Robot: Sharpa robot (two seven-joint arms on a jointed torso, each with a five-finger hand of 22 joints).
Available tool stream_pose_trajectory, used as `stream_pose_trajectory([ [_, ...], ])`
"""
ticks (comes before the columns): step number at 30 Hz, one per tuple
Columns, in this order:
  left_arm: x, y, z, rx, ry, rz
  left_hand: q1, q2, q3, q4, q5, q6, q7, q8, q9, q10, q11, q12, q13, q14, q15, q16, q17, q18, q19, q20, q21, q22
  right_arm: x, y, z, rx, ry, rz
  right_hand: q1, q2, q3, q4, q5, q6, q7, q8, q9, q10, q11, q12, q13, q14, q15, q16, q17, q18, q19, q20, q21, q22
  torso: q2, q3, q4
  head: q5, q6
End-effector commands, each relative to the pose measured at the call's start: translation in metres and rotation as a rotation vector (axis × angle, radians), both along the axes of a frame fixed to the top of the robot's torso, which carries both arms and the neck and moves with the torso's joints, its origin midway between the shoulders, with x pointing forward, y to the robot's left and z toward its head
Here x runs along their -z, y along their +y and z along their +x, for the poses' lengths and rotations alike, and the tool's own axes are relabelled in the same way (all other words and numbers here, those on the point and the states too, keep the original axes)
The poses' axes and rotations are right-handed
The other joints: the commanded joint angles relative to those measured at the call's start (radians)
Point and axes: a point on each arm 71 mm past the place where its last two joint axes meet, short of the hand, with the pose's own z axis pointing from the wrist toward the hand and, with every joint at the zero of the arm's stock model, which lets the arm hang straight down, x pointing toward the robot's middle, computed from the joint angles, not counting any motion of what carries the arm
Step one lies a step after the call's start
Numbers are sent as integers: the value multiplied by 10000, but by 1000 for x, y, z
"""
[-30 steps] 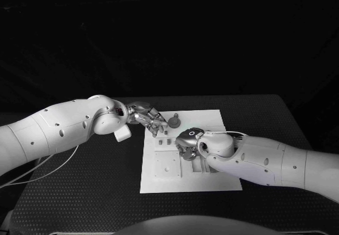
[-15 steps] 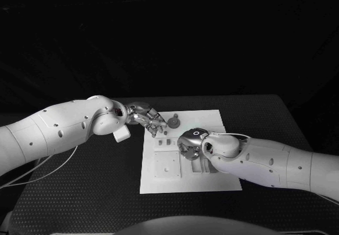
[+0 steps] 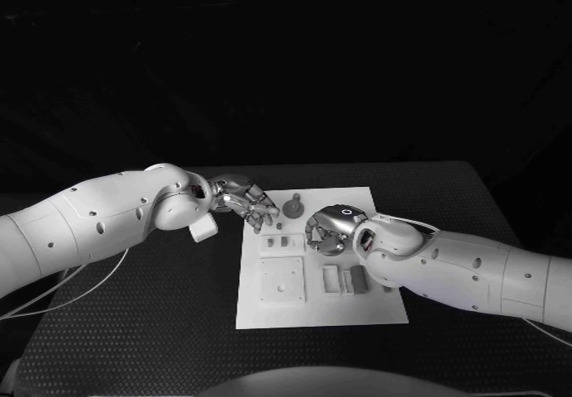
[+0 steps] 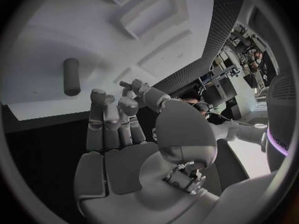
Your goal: Assemble the parts on the task board
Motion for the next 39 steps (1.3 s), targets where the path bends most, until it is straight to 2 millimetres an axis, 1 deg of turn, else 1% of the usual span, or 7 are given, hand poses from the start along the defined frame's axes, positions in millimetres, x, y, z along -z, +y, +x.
stream_pose_trajectory([
  [1, -1, 0, 0, -86, -12, -152, 33, -107, 7, 54, 22, -28, 39, -44, -16, -69, 36, -41, -16, -76, 26, 0, -12, 113, 45, 4, -62, -13, -5, 0, 0, 215, 337, 1283, -94, -7, 10, -48, 66, 843, -392, 28, 11, -1797, -625, 64, -11, -253, -354, -4, -11, 144, 47, 29, -40, 120, 6, 4, 1, 3, 15],
  [13, 3, 4, -1, -413, -109, -80, 189, -160, 34, 64, 21, -208, 121, -167, -60, -233, 101, -68, -59, -98, 34, 5, -32, 117, 35, 13, -64, -45, -20, -16, 12, 1088, 1790, 4146, -153, 17, 34, -30, 64, 751, -359, -19, 25, -1858, -599, 24, -123, -287, -384, -102, -112, 144, 35, 48, -136, 87, 3, 1, 11, 46, 89],
  [19, 7, 3, -2, -533, -103, 335, 409, -30, 120, 2, 17, 78, -7, -47, -30, -156, 66, -4, -64, -80, 31, 33, -37, 119, 43, 15, -53, -62, -23, -18, 13, 1241, 1856, 4601, -168, 41, 36, -28, 63, 717, -346, -36, 30, -1896, -587, 16, -150, -314, -382, -124, -134, 144, 17, 60, -167, 82, 5, 10, 6, 69, 110],
  [22, 10, 0, -4, -589, -39, 485, 245, 10, 35, 226, 6, 205, -47, -18, -39, -89, 44, 5, -64, -57, 25, 61, -37, 119, 81, 9, -32, -46, -25, -17, 13, 1231, 1893, 4789, -172, 43, 34, -28, 62, 709, -343, -39, 31, -1905, -584, 15, -156, -321, -381, -128, -139, 144, 13, 63, -173, 82, 2, 7, 15, 72, 131],
  [26, 10, -8, -6, -513, -38, 394, -167, 206, -100, 448, -4, 192, -15, -61, -66, -87, 53, -13, -75, -72, 31, 71, -39, 120, 89, 8, -29, -20, -27, -13, 12, 1098, 1900, 4883, -173, 44, 33, -30, 62, 703, -341, -42, 33, -1913, -583, 14, -161, -326, -381, -132, -143, 144, 10, 66, -179, 82, -1, 4, 18, 94, 156],
  [29, 9, -16, -7, -557, 40, 58, -337, 224, -133, 445, -1, -7, 70, -201, -144, -117, 64, -27, -86, -87, 26, 78, -40, 130, 78, 5, -34, -4, -28, -10, 10, 986, 1962, 4931, -174, 46, 32, -31, 62, 699, -340, -43, 35, -1918, -581, 14, -165, -331, -380, -134, -146, 144, 8, 67, -183, 82, 6, -2, 21, 119, 166],
  [39, 7, -30, -10, -438, 158, -260, -320, 289, -88, 424, -1, -28, 88, -232, -184, -150, 75, -34, -95, -106, 27, 83, -39, 134, 55, 8, -44, 3, -29, -5, 8, 823, 1935, 5040, -181, 58, 26, -31, 60, 688, -335, -48, 39, -1934, -577, 15, -177, -341, -379, -138, -153, 144, 3, 73, -194, 82, 3, -2, 7, 113, 180],
])
